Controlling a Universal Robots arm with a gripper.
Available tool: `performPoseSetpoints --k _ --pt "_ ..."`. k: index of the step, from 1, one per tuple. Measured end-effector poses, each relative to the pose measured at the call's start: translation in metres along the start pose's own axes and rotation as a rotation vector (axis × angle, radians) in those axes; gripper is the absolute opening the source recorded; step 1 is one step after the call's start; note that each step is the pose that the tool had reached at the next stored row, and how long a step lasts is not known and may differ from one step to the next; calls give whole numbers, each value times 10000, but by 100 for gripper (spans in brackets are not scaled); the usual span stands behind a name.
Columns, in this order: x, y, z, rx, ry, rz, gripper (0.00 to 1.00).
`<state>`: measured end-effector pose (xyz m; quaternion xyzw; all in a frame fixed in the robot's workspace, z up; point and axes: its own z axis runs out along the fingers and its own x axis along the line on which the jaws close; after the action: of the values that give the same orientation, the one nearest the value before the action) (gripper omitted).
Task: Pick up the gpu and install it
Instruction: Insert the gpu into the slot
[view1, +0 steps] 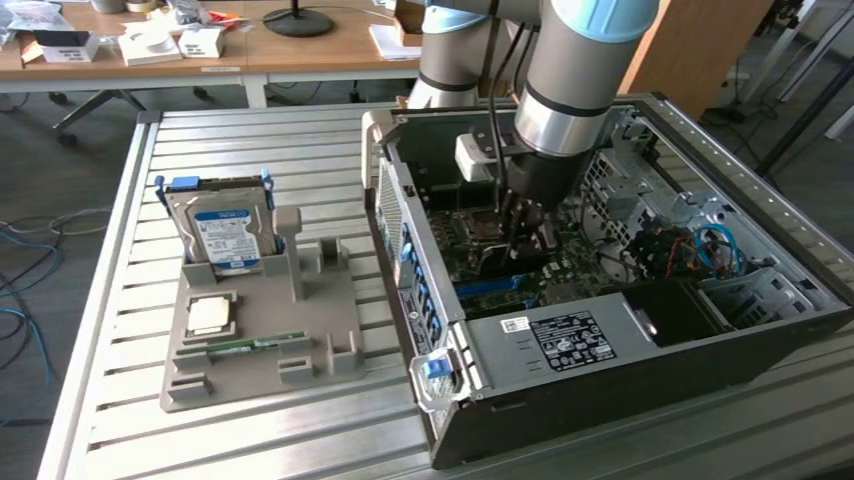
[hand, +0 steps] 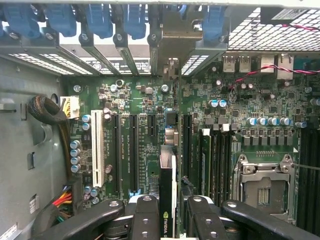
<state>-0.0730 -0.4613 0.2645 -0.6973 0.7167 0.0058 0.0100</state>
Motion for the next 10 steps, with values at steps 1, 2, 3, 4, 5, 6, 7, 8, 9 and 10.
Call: performPoseSetpoints --k 1,2,3,4,5,6,7,8,9,10 --pt "1 2 4 0 -1 1 26" --pt "1 4 10 0 -1 2 26" --pt "1 4 15 1 -1 1 26" --pt "1 5 19 -1 1 2 26" --pt "1 5 21 -1 2 1 26" --pt "1 6 21 -1 3 1 26" --pt "1 6 21 -2 3 2 26" --pt "1 6 21 -1 2 2 26" --pt "1 6 22 0 0 2 26" --pt "1 6 23 0 1 2 26"
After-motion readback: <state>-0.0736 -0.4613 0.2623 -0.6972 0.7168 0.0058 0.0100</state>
